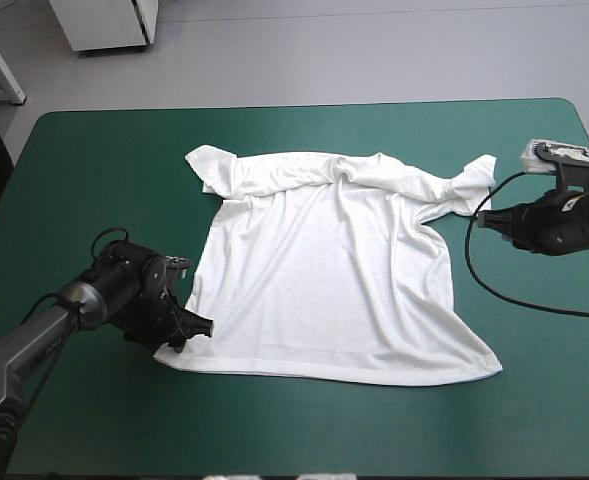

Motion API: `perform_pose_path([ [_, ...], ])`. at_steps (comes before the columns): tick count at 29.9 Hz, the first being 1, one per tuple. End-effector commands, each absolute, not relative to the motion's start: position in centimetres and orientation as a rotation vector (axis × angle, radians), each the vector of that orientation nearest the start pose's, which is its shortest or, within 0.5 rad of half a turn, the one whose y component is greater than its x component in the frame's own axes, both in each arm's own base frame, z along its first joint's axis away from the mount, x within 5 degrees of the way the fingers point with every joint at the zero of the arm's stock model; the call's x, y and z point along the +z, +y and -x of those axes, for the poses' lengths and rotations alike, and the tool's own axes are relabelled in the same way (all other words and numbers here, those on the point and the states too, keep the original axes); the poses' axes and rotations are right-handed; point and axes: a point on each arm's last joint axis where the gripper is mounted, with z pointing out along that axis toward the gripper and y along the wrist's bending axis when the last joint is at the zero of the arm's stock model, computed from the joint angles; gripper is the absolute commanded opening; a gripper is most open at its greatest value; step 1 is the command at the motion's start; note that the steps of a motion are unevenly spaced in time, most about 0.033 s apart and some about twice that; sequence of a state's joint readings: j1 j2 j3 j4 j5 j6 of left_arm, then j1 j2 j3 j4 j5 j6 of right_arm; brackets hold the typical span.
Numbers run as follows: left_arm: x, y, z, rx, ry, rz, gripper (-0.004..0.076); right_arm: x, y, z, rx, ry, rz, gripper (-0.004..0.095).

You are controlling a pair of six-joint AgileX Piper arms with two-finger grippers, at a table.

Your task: Fold the cloth

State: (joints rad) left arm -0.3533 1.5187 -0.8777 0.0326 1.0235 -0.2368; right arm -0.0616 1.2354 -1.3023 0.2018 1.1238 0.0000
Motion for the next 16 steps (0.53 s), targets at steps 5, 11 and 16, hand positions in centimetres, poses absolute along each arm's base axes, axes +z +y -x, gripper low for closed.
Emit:
perform_pose_path([
  [5,17.9,-8.4,-21.5,-0.021,3.187,-0.160,-0.0002,40.3,0.1,-23.3,0.219,2.467,-0.096,0.0253],
  [11,17.8,-8.4,-21.7,-0.024,3.165,-0.163,-0.0009,39.8,0.5,-22.7,0.104,2.551,-0.019,0.0269],
  [16,17.8,-8.5,-21.9,-0.043,3.143,-0.155,-0.0009,37.1,2.8,-21.7,0.043,2.690,0.129,0.0364],
])
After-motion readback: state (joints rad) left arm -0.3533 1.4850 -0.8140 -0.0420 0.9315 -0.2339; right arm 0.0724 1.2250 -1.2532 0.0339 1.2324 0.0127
